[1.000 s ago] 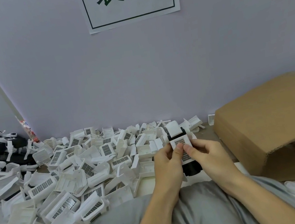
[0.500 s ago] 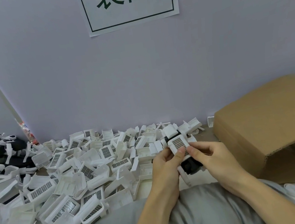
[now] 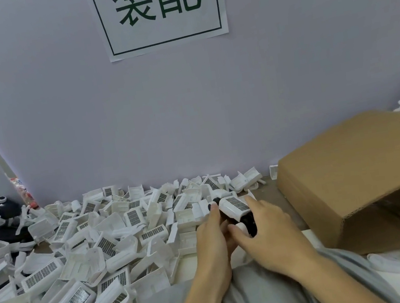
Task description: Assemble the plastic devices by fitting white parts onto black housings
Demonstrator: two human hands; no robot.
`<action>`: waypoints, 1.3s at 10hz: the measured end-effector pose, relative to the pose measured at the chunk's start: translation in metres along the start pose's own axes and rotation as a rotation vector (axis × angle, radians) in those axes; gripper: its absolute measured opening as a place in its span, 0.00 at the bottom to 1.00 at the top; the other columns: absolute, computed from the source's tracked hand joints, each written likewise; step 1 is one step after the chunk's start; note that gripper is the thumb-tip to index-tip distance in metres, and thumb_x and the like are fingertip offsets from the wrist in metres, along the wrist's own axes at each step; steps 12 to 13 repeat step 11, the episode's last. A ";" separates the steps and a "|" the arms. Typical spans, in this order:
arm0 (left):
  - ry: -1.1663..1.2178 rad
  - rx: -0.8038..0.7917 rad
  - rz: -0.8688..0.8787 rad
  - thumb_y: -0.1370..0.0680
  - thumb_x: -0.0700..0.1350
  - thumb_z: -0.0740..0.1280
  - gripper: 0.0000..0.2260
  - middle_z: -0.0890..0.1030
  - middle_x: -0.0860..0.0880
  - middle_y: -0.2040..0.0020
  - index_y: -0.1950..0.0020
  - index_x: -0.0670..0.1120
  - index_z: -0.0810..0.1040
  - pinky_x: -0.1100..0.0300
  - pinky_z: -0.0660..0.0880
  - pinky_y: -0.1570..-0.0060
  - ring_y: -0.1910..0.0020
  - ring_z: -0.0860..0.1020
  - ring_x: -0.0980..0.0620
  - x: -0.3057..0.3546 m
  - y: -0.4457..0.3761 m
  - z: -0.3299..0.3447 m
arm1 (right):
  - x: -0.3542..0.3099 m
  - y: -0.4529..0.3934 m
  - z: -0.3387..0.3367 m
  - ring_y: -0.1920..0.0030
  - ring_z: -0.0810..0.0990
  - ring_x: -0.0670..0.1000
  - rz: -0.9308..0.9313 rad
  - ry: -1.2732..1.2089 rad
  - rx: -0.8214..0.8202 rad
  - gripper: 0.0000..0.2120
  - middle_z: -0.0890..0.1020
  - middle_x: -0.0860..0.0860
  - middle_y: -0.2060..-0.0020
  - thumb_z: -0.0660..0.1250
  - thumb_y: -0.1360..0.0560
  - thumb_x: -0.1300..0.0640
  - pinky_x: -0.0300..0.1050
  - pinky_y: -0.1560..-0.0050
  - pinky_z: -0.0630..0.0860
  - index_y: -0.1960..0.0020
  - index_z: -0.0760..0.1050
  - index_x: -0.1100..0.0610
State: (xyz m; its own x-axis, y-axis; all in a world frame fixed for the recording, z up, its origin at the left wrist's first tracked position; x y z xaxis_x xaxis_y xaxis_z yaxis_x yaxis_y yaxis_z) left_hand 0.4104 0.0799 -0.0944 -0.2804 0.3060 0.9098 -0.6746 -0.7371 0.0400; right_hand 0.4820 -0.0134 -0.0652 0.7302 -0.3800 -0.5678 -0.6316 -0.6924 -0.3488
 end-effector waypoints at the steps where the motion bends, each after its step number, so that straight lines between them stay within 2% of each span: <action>1: -0.169 0.028 0.071 0.16 0.48 0.60 0.20 0.86 0.43 0.62 0.59 0.42 0.86 0.61 0.79 0.66 0.64 0.85 0.49 0.001 0.003 0.001 | 0.005 0.000 -0.014 0.56 0.78 0.51 0.043 -0.101 0.093 0.14 0.80 0.46 0.61 0.61 0.24 0.41 0.48 0.54 0.73 0.54 0.75 0.51; 2: -0.264 0.207 0.218 0.15 0.46 0.58 0.22 0.84 0.42 0.67 0.61 0.38 0.83 0.56 0.75 0.68 0.71 0.82 0.48 0.012 0.006 -0.012 | 0.020 -0.003 -0.028 0.66 0.76 0.53 0.229 -0.226 0.082 0.19 0.75 0.48 0.73 0.60 0.24 0.44 0.49 0.61 0.73 0.69 0.68 0.54; 3: -0.187 0.427 0.309 0.15 0.45 0.57 0.23 0.79 0.43 0.73 0.65 0.37 0.80 0.56 0.68 0.70 0.73 0.74 0.48 0.019 0.007 -0.033 | 0.034 -0.006 -0.034 0.70 0.80 0.55 0.475 -0.516 -0.077 0.18 0.75 0.52 0.70 0.61 0.24 0.48 0.46 0.66 0.75 0.69 0.70 0.55; 4: -0.158 0.457 0.282 0.15 0.44 0.56 0.22 0.77 0.41 0.71 0.62 0.35 0.80 0.56 0.67 0.69 0.70 0.72 0.46 0.017 0.005 -0.038 | 0.022 -0.009 -0.050 0.68 0.78 0.56 0.609 -1.012 -0.201 0.13 0.79 0.57 0.63 0.62 0.22 0.52 0.53 0.58 0.83 0.58 0.78 0.59; 5: -0.184 0.425 0.273 0.15 0.43 0.56 0.22 0.76 0.40 0.71 0.62 0.33 0.79 0.56 0.66 0.70 0.71 0.71 0.45 0.014 0.000 -0.035 | 0.013 -0.045 -0.127 0.68 0.73 0.54 0.441 -1.337 0.057 0.12 0.76 0.57 0.63 0.58 0.19 0.57 0.58 0.50 0.81 0.57 0.75 0.60; 6: -0.166 0.399 0.277 0.15 0.42 0.56 0.22 0.75 0.41 0.73 0.64 0.33 0.78 0.57 0.65 0.71 0.73 0.69 0.45 0.015 -0.002 -0.033 | 0.023 -0.074 -0.237 0.67 0.82 0.58 0.282 -1.572 0.470 0.15 0.78 0.54 0.56 0.54 0.16 0.48 0.50 0.49 0.75 0.45 0.74 0.57; 7: -0.175 0.365 0.267 0.15 0.41 0.56 0.23 0.74 0.42 0.76 0.66 0.33 0.78 0.58 0.64 0.71 0.74 0.69 0.46 0.013 -0.004 -0.030 | 0.050 -0.073 -0.293 0.53 0.84 0.53 0.310 -1.407 0.631 0.18 0.80 0.49 0.55 0.53 0.17 0.41 0.47 0.47 0.77 0.39 0.76 0.49; 8: -0.212 0.298 0.214 0.16 0.39 0.58 0.20 0.75 0.43 0.77 0.65 0.34 0.78 0.60 0.64 0.73 0.75 0.69 0.46 0.010 -0.007 -0.025 | 0.071 -0.059 -0.276 0.62 0.76 0.48 0.412 -1.056 0.563 0.10 0.77 0.48 0.57 0.56 0.17 0.50 0.41 0.64 0.69 0.54 0.73 0.49; 9: -0.371 0.153 0.147 0.18 0.37 0.60 0.16 0.78 0.40 0.75 0.63 0.34 0.79 0.60 0.65 0.73 0.76 0.72 0.46 0.001 -0.008 -0.013 | 0.085 -0.034 -0.227 0.61 0.78 0.52 0.464 -0.889 0.412 0.07 0.80 0.55 0.54 0.61 0.19 0.58 0.44 0.63 0.68 0.50 0.77 0.57; 10: -0.621 -0.018 0.128 0.20 0.36 0.62 0.13 0.82 0.42 0.72 0.64 0.38 0.80 0.61 0.68 0.73 0.75 0.75 0.49 -0.007 -0.005 0.000 | 0.066 -0.010 -0.181 0.61 0.84 0.52 0.386 -0.669 0.104 0.11 0.86 0.53 0.58 0.62 0.18 0.58 0.44 0.60 0.74 0.48 0.83 0.58; 11: -0.811 -0.088 0.115 0.22 0.38 0.64 0.16 0.83 0.47 0.71 0.70 0.48 0.78 0.66 0.72 0.65 0.71 0.79 0.55 -0.012 0.002 0.011 | 0.025 0.005 -0.162 0.58 0.86 0.50 0.230 -0.497 -0.137 0.12 0.87 0.51 0.59 0.62 0.18 0.56 0.43 0.57 0.76 0.52 0.85 0.53; 13: -0.811 -0.088 0.115 0.22 0.38 0.64 0.16 0.83 0.47 0.71 0.70 0.48 0.78 0.66 0.72 0.65 0.71 0.79 0.55 -0.012 0.002 0.011 | 0.025 0.005 -0.162 0.58 0.86 0.50 0.230 -0.497 -0.137 0.12 0.87 0.51 0.59 0.62 0.18 0.56 0.43 0.57 0.76 0.52 0.85 0.53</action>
Point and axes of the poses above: each hand's wrist, its own y-axis away from the middle knuckle, its own z-axis out of the palm, x = y × z, the point moved 6 cm from there along -y, towards the middle knuckle
